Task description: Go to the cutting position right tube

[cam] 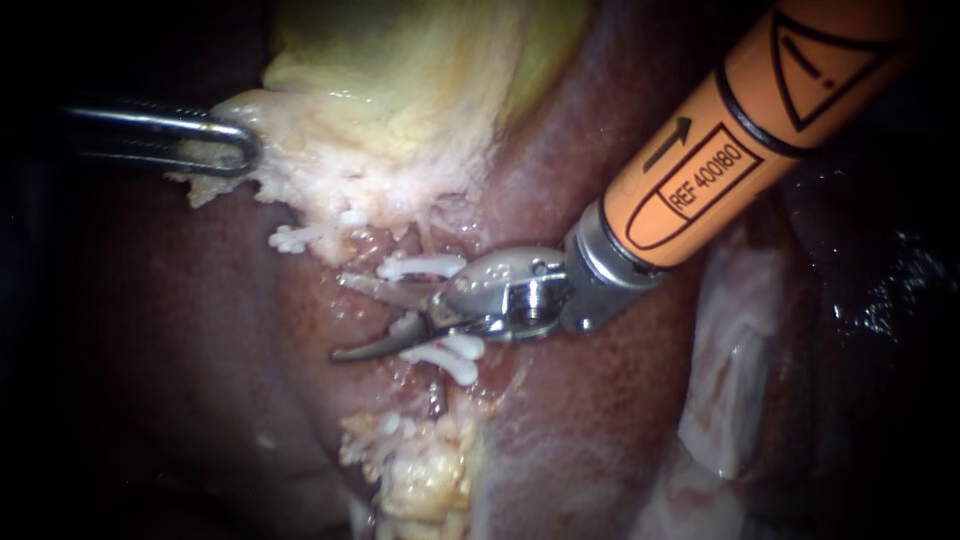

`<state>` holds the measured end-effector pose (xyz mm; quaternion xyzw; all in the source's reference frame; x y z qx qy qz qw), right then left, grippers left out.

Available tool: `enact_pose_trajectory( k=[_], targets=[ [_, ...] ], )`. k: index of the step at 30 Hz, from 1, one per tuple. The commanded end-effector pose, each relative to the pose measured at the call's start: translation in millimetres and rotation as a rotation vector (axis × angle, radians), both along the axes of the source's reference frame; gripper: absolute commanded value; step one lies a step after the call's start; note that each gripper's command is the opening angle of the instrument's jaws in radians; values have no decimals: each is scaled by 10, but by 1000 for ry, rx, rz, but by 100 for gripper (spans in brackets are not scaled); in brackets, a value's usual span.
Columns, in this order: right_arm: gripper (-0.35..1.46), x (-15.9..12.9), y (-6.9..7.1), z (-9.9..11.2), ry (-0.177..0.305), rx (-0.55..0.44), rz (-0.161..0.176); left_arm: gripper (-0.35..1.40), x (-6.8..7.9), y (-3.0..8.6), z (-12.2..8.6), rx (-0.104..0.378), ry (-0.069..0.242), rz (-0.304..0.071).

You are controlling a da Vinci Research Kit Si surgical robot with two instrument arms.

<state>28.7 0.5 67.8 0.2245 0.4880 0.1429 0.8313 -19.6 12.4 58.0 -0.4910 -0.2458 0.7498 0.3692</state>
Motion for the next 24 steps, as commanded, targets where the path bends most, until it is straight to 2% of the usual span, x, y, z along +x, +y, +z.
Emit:
enact_pose_trajectory(
  k=[1, 5, 11, 18, 24],
  targets=[
    [86, 0, -1, -2, 1, 0, -1, -35, 0, 0, 0, 0, 0, 0],
    [103, -6, -8, -12, 8, 1, -11, -35, 1, 0, 0, 0, -1, 1],
    [121, -30, -18, -37, 23, 9, -32, -35, 3, 1, -1, 1, -2, 2],
    [123, -70, -13, -56, 38, 22, -52, -35, 8, 7, -8, 5, -1, -1],
    [123, -92, -7, -47, 14, 21, -72, -35, 10, 8, -10, 6, -1, 0]
  ],
)
